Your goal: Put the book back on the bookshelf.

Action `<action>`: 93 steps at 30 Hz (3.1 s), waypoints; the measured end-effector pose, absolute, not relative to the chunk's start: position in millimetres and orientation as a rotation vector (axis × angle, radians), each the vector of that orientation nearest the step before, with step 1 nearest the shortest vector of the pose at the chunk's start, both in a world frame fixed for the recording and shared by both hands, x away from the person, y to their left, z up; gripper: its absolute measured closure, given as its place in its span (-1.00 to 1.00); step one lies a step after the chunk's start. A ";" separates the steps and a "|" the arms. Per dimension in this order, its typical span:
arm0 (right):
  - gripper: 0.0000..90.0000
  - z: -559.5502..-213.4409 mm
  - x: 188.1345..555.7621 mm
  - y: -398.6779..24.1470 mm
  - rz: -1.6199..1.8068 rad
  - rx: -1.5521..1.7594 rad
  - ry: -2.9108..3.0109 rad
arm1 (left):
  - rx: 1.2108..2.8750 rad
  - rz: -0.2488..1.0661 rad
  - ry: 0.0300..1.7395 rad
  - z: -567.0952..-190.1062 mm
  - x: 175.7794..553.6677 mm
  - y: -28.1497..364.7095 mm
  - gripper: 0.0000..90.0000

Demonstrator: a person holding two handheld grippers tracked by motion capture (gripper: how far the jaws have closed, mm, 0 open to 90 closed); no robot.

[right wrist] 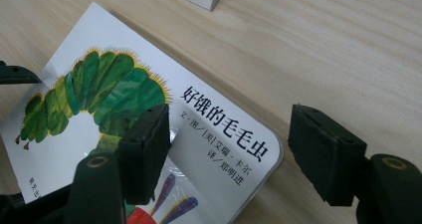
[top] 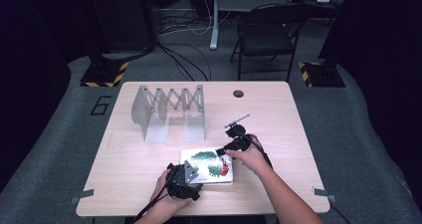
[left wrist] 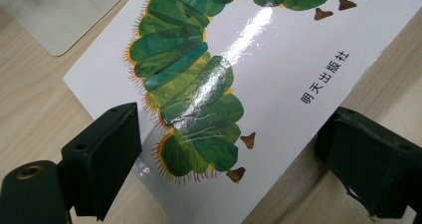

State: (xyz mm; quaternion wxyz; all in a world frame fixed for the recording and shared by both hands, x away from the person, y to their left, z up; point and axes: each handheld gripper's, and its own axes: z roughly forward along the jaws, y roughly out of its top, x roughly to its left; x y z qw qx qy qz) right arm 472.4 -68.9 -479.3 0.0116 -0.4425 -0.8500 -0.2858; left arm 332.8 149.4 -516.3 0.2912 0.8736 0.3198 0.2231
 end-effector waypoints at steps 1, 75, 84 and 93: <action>-0.28 -479.9 473.1 -68.8 -0.891 -1.370 -2.652 | 2.330 0.593 0.852 -516.2 332.9 149.5 -0.76; -0.49 -487.8 473.2 -58.2 -0.866 -1.324 -2.624 | 2.315 0.612 0.879 -517.3 335.0 149.3 -0.80; -0.43 -485.5 472.3 -60.2 -0.861 -1.316 -2.624 | 2.305 0.600 0.942 -518.1 338.4 151.9 -0.92; -0.39 -483.3 471.2 -61.7 -0.861 -1.334 -2.612 | 2.277 0.465 1.083 -520.0 350.2 162.6 -1.00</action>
